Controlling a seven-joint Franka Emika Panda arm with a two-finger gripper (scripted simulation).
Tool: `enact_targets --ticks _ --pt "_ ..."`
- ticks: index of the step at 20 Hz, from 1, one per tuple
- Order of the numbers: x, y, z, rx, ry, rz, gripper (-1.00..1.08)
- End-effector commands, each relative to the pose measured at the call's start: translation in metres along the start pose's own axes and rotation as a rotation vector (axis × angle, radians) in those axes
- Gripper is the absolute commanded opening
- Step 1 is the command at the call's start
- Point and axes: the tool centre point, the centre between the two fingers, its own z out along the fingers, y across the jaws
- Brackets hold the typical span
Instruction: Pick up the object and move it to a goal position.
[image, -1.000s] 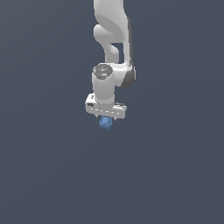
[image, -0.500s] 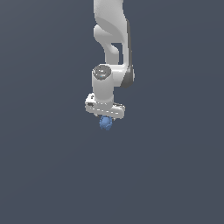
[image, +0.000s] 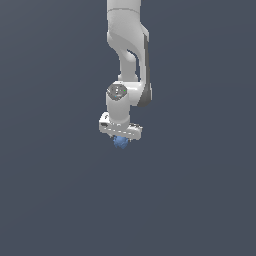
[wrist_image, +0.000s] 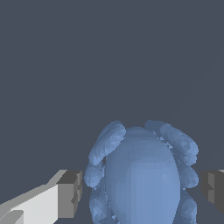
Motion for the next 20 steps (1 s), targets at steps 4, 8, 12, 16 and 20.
enact_targets --ticks 4,8,12,16,20 --pt "0.000 0.000 0.013 0.001 0.001 0.000 1.00" --pt "0.000 0.000 0.013 0.001 0.001 0.000 -1.00" --pt "0.000 0.000 0.013 0.001 0.001 0.000 -1.00" --pt "0.005 -0.004 0.004 0.005 0.017 -0.003 -1.00" --pt "0.004 -0.007 0.000 0.005 0.017 -0.003 -1.00"
